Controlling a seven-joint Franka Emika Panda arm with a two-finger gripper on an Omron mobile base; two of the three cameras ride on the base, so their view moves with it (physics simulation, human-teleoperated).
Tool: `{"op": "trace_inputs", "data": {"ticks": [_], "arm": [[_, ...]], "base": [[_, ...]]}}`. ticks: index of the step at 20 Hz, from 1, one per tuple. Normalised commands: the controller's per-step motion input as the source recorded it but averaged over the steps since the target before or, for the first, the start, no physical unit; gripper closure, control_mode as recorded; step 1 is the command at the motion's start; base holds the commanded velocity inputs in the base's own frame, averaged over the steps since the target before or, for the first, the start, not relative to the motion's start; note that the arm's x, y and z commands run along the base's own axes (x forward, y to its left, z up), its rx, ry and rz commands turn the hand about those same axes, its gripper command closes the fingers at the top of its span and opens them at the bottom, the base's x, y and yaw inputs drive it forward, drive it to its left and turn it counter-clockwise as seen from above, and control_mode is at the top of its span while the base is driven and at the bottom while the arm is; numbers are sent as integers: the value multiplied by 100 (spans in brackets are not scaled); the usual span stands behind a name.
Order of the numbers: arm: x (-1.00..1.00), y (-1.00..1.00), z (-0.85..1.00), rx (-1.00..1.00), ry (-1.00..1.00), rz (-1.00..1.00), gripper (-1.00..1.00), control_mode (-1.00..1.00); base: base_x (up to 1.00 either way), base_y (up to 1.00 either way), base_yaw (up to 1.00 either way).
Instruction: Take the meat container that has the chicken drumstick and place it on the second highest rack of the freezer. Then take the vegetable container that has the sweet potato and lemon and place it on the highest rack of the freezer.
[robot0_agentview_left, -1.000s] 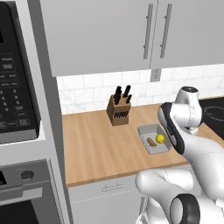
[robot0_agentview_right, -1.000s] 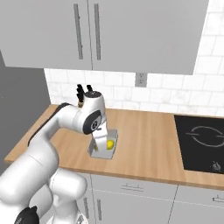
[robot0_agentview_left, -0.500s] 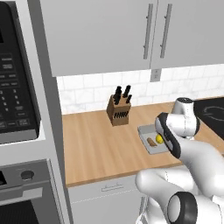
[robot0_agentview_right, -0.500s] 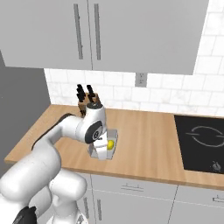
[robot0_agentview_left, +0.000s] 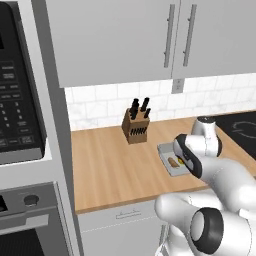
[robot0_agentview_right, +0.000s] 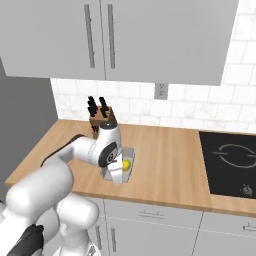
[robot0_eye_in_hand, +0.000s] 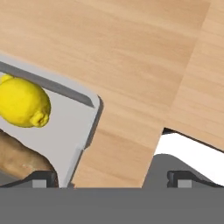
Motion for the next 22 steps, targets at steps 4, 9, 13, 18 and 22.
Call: {"op": "trace_inputs", "data": {"ticks": [4, 9, 13, 18, 22], "arm": [[36, 1, -1, 0, 3, 0, -100, -100], [22, 0, -9, 0, 3, 0, -100, -100], [1, 0, -26, 3, 2, -2, -100, -100], [0, 0, -42, 1, 4, -3, -100, -100], [0, 0, -39, 2, 5, -4, -100, -100]], "base": [[0, 0, 0], [0, 0, 0], [0, 0, 0], [0, 0, 0], [0, 0, 0]]}}
